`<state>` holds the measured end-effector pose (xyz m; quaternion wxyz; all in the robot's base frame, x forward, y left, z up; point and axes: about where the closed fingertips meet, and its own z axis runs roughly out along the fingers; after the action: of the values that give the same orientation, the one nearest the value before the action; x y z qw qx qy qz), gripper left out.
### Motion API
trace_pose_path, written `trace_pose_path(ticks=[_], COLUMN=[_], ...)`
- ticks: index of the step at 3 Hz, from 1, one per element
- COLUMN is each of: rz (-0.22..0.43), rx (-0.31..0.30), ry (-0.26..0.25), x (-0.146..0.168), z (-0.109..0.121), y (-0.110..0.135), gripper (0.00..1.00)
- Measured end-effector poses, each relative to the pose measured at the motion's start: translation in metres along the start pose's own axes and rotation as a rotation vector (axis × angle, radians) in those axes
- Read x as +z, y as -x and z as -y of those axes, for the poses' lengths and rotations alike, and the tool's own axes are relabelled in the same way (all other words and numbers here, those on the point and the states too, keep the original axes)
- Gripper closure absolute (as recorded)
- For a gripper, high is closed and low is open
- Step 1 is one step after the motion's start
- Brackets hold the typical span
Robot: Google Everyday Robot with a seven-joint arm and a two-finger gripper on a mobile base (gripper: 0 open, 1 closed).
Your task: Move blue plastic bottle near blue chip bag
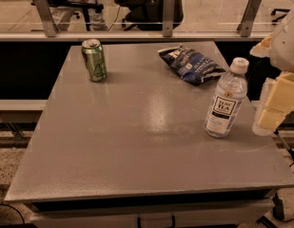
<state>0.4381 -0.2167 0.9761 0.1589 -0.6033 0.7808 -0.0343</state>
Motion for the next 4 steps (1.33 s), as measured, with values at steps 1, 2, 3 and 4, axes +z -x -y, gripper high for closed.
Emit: trace_pose_path(ticks=[1, 2, 3, 4], rz=[0.000, 0.022, 0.076, 0.143], rx=[0.000, 0.004, 0.014, 0.044], ry=[0.000, -0.010, -0.022, -0.017], x=[0.000, -0.001, 0.007, 0.019], z=[0.000, 0.003, 0.006, 0.010], y=[0.000, 0.002, 0.007, 0.009], gripper=[0.00, 0.00, 0.00, 0.00])
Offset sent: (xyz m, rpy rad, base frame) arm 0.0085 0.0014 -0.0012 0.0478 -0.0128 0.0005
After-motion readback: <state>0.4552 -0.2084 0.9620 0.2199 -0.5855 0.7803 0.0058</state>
